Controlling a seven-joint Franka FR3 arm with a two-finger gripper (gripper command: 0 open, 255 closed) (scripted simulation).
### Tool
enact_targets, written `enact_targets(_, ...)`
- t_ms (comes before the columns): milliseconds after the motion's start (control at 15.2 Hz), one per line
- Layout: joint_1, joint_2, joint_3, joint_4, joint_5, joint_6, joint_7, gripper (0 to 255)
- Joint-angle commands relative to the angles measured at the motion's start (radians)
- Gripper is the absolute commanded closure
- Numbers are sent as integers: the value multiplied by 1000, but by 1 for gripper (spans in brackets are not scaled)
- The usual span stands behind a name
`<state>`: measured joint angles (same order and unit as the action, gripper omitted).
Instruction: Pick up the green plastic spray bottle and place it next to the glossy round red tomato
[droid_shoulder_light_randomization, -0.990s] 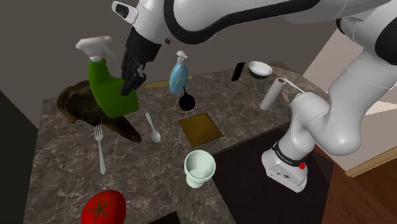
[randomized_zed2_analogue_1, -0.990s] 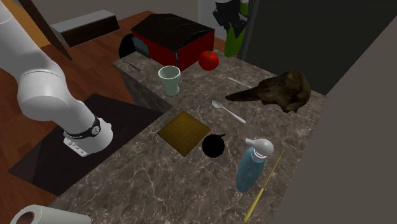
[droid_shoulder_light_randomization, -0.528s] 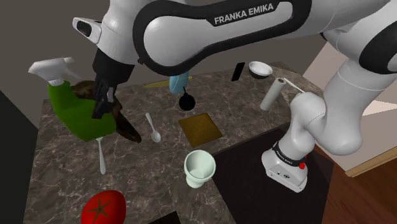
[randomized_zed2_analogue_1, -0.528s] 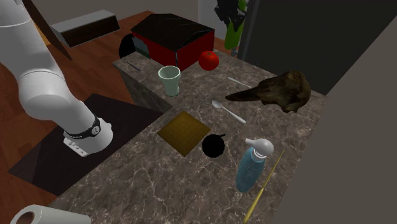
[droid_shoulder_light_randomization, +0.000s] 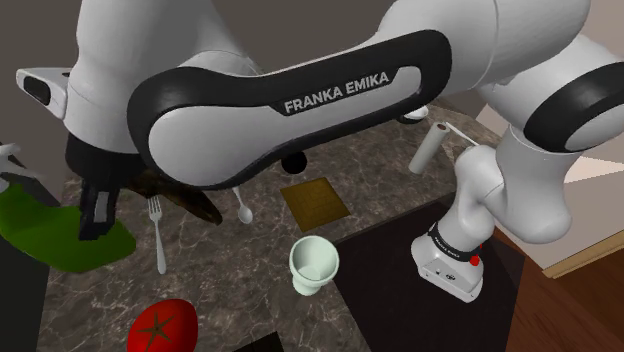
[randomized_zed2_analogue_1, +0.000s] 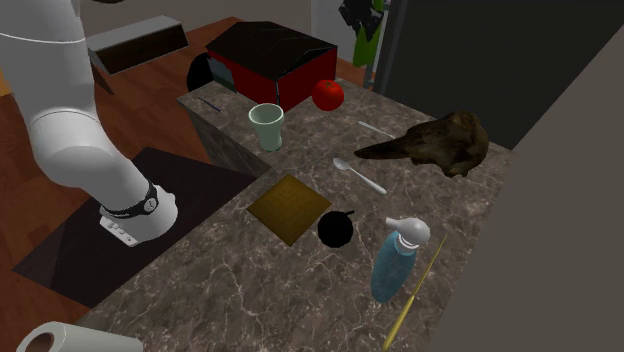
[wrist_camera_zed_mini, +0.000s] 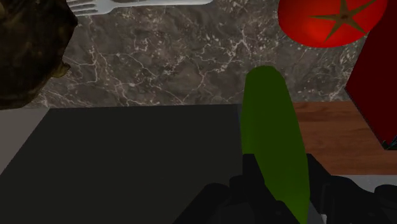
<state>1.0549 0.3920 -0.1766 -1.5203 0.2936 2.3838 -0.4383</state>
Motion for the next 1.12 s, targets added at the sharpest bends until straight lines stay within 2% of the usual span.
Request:
enact_targets(0,20,58,4,74,-13,-10,41,255)
enact_targets(264,52,201,7,273,-34,-58,118,255)
enact_targets(462,69,336,9,478,-49,-122,176,255)
enact_targets(594,71,460,10,679,-59,-195,219,255)
enact_targets(660,65,561,12,851,-65,-264,247,255)
enact_targets(1056,79,524,13,704,-59,-155,229,255)
